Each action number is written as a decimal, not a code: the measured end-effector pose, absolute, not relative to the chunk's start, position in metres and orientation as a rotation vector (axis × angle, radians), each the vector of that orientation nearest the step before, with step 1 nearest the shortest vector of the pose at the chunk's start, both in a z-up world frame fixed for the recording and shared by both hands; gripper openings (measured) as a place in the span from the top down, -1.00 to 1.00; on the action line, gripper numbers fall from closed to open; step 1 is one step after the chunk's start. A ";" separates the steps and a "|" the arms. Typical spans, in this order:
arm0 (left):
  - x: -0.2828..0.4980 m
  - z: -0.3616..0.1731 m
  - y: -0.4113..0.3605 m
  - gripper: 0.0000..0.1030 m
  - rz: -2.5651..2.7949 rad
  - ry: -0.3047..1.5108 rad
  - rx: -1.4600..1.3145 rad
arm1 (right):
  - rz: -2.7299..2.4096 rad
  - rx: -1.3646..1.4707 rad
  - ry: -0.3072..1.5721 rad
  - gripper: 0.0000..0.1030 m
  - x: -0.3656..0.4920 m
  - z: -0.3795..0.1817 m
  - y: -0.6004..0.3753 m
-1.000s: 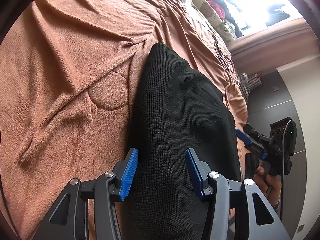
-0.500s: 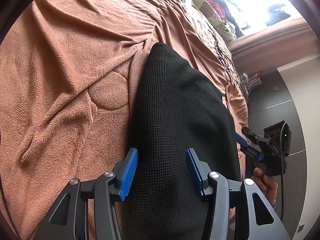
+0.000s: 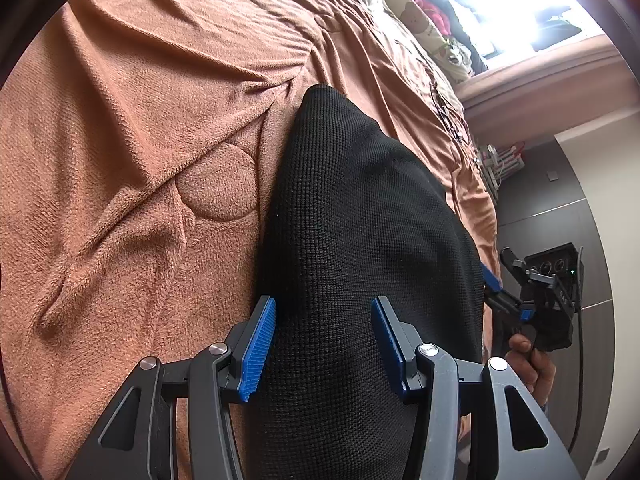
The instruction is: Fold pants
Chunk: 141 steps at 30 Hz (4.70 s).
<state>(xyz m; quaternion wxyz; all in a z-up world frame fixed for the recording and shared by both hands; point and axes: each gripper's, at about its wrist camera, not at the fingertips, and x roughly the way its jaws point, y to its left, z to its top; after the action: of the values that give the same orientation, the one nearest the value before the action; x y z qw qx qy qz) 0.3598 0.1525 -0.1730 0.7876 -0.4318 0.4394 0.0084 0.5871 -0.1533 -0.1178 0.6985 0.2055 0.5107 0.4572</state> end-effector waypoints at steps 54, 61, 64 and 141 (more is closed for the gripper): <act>0.317 -0.176 0.117 0.44 -0.016 0.961 -1.003 | 0.775 0.166 1.079 0.13 0.553 -0.096 -0.152; 0.313 -0.173 0.112 0.44 -0.020 0.944 -1.014 | 0.808 0.119 1.027 -0.22 0.512 -0.083 -0.175; 0.314 -0.173 0.109 0.44 -0.025 0.943 -1.016 | 0.824 0.059 1.031 -0.29 0.496 -0.084 -0.175; 0.269 -0.147 0.202 0.67 -0.039 0.972 -0.913 | 0.831 0.190 1.243 0.27 0.456 -0.138 -0.105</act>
<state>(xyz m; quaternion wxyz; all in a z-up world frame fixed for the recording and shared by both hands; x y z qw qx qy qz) 0.2686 0.2016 -0.1473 0.7857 -0.4235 0.4506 -0.0183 0.4563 -0.1050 -0.1379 0.7292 0.0862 0.5645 0.3770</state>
